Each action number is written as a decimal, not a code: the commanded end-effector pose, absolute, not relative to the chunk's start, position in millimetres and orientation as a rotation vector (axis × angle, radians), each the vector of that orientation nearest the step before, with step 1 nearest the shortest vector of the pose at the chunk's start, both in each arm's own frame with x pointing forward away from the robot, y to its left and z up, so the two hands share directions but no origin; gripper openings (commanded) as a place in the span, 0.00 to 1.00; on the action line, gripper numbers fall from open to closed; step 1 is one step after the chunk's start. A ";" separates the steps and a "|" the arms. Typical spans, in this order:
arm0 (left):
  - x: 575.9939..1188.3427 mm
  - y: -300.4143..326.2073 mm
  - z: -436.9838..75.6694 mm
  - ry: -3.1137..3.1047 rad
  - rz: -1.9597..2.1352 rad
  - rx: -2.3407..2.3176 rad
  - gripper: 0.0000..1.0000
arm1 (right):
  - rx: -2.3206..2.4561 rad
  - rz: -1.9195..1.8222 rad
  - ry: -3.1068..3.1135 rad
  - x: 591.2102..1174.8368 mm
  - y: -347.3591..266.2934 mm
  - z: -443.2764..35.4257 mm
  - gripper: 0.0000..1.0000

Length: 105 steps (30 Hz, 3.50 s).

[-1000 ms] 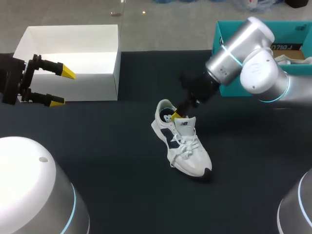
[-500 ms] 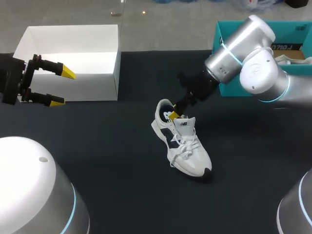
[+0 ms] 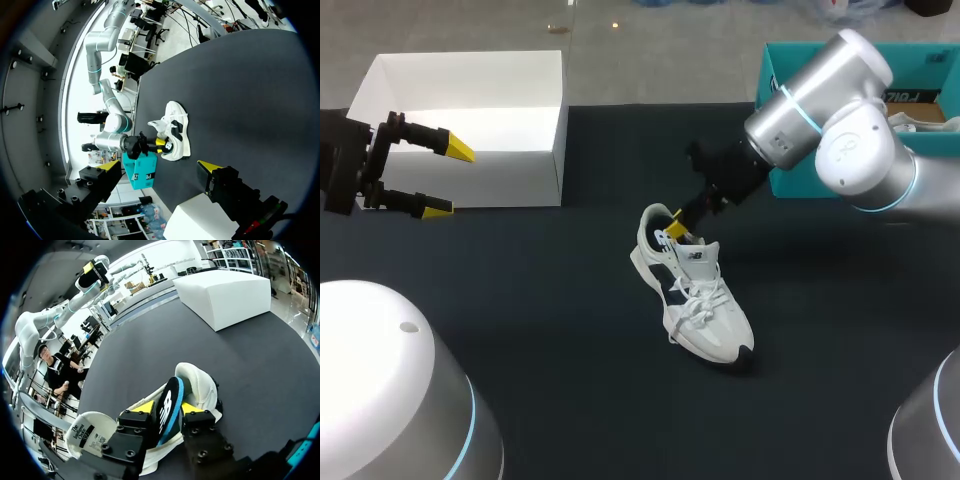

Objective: Take the shoe out of the shoebox, open the shoe tongue, remove and reinsert the insole, then place the shoe into the shoebox

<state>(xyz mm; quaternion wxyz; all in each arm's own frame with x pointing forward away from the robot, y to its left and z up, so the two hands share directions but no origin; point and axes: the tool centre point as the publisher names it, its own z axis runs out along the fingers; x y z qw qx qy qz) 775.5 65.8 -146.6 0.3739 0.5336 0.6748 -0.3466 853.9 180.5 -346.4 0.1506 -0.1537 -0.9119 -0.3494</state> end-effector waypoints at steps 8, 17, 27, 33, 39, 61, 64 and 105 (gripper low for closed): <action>775.3 65.8 -146.2 1.732 -0.886 1.369 1.00 | -0.459 -0.985 -2.657 851.3 185.9 -349.5 0.00; 775.3 65.8 -146.2 1.732 -0.886 1.369 1.00 | -0.406 -0.895 -2.690 843.3 189.3 -360.8 0.00; 775.3 65.8 -146.2 1.732 -0.886 1.369 1.00 | -0.367 -0.814 -2.720 836.7 186.6 -369.7 0.00; 775.3 65.8 -146.2 1.732 -0.886 1.369 1.00 | -0.376 -0.827 -2.739 836.7 183.3 -364.3 0.75; 775.3 65.8 -146.2 1.732 -0.886 1.369 1.00 | -0.371 -0.840 -2.764 835.1 184.2 -355.4 1.00; 775.3 65.8 -146.2 1.732 -0.886 1.369 1.00 | -0.368 -0.851 -2.811 841.5 187.8 -343.6 0.55; 775.3 65.8 -146.2 1.732 -0.886 1.369 1.00 | -0.377 -0.857 -2.809 843.2 188.8 -345.4 0.15; 775.3 65.8 -146.2 1.732 -0.886 1.369 1.00 | -0.412 -0.779 -2.897 857.4 192.8 -368.1 0.00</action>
